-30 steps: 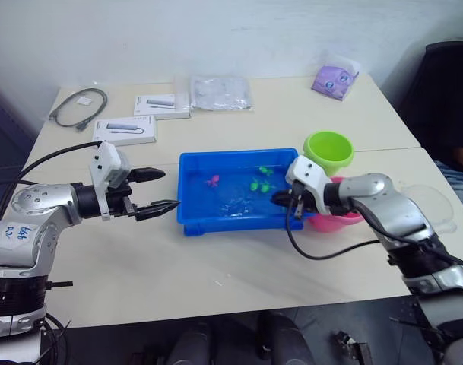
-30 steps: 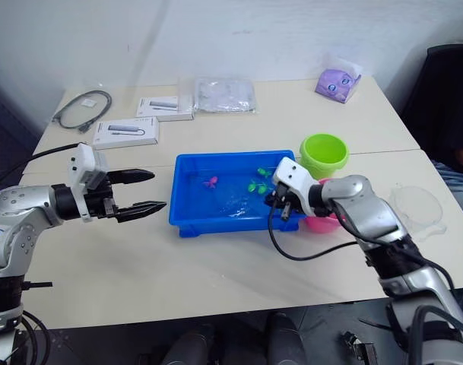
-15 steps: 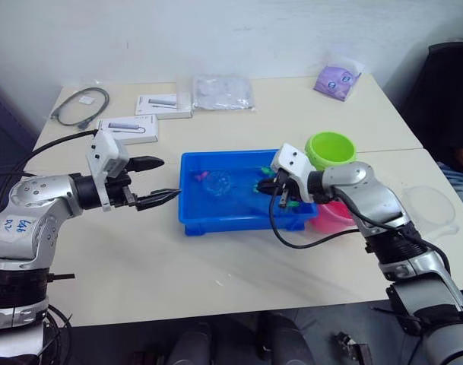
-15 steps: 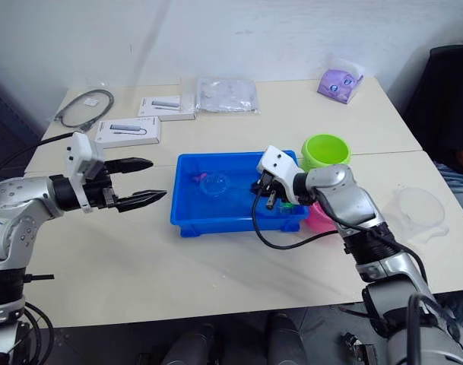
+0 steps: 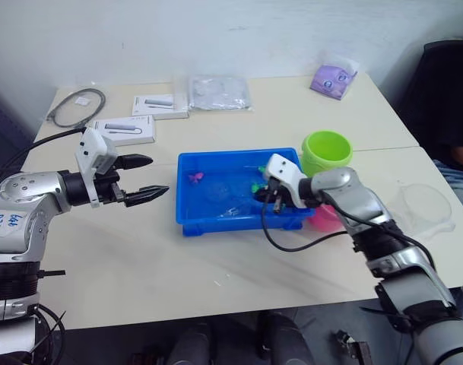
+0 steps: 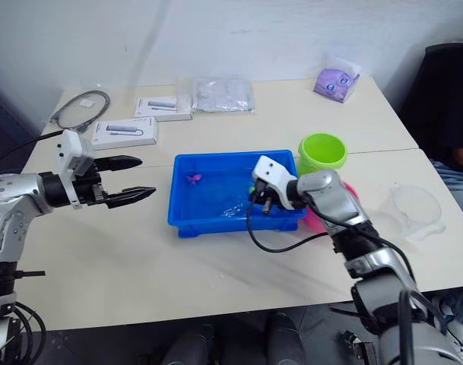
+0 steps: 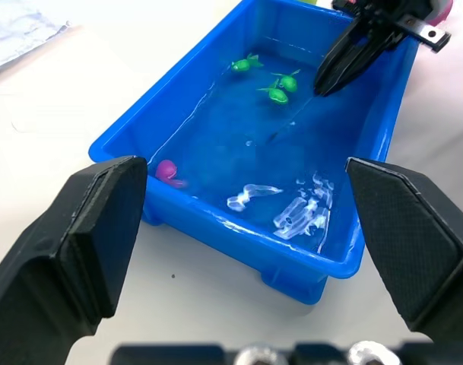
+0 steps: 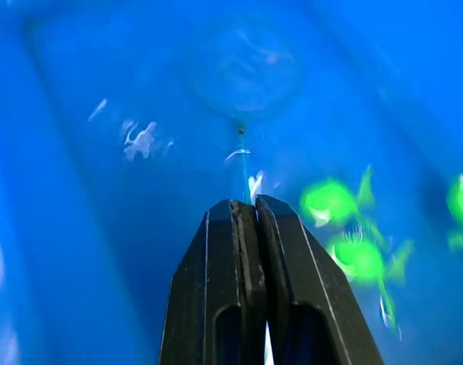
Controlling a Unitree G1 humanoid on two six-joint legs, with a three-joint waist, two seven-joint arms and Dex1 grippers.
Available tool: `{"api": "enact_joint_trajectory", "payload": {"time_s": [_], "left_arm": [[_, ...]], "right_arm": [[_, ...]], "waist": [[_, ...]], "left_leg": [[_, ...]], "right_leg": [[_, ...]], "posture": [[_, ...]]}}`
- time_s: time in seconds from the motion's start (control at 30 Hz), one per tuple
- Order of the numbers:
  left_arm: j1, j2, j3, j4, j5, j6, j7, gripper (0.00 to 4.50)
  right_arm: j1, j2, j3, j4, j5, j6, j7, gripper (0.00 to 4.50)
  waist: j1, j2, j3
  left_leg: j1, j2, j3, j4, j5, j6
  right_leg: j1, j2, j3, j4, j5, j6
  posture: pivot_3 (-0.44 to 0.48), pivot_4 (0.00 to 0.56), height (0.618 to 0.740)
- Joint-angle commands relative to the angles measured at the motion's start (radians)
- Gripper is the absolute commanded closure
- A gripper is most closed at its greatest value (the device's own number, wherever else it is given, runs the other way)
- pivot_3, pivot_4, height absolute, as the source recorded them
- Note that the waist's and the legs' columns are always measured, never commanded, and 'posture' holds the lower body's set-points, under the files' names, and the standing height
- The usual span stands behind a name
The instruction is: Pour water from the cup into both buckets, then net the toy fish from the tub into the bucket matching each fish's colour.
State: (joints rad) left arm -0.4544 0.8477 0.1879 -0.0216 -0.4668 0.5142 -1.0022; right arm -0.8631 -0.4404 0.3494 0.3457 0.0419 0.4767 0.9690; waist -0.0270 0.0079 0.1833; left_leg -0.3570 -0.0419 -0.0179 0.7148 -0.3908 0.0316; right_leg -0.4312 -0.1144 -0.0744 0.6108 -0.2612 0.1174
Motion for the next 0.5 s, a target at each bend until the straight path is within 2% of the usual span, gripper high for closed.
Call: {"api": "enact_joint_trajectory", "payload": {"time_s": [0.03, 0.2, 0.37, 0.5], "left_arm": [[0.008, 0.023, 0.037, -0.032, -0.006, -0.011, 0.002, 0.01], [0.013, 0.03, 0.048, -0.047, -0.021, 0.003, 0.003, 0.01], [0.005, 0.029, 0.044, -0.046, -0.042, 0.014, -0.019, 0.01], [-0.046, 0.005, 0.007, -0.029, -0.053, 0.012, -0.048, 0.01]], "right_arm": [[-0.051, 0.042, -0.019, 0.04, -0.012, -0.06, -0.027, 4.5], [-0.071, 0.072, -0.048, 0.031, 0.001, -0.07, -0.028, 4.5], [-0.01, 0.026, -0.087, -0.152, 0.052, 0.02, 0.006, 4.5], [0.095, -0.065, -0.133, -0.356, 0.092, 0.073, 0.028, 4.5]], "waist": [[-0.002, 0.0, 0.0], [-0.004, 0.0, 0.0], [-0.001, 0.001, 0.001], [0.004, 0.001, 0.001]], "left_leg": [[0.0, 0.0, 0.0, 0.0, 0.0, 0.0], [0.0, 0.0, 0.0, -0.001, 0.0, 0.0], [0.0, 0.0, -0.001, -0.001, 0.0, 0.0], [0.0, 0.0, -0.001, -0.001, 0.0, 0.0]], "right_leg": [[0.0, 0.0, 0.0, 0.0, 0.0, 0.0], [-0.001, 0.0, -0.001, 0.0, 0.0, 0.0], [-0.001, 0.0, -0.001, 0.0, 0.0, 0.0], [0.0, 0.0, -0.002, 0.0, 0.0, 0.0]], "posture": [[0.0, 0.15, 0.735], [0.0, 0.15, 0.735], [0.0, 0.15, 0.735], [0.0, 0.15, 0.735]]}}
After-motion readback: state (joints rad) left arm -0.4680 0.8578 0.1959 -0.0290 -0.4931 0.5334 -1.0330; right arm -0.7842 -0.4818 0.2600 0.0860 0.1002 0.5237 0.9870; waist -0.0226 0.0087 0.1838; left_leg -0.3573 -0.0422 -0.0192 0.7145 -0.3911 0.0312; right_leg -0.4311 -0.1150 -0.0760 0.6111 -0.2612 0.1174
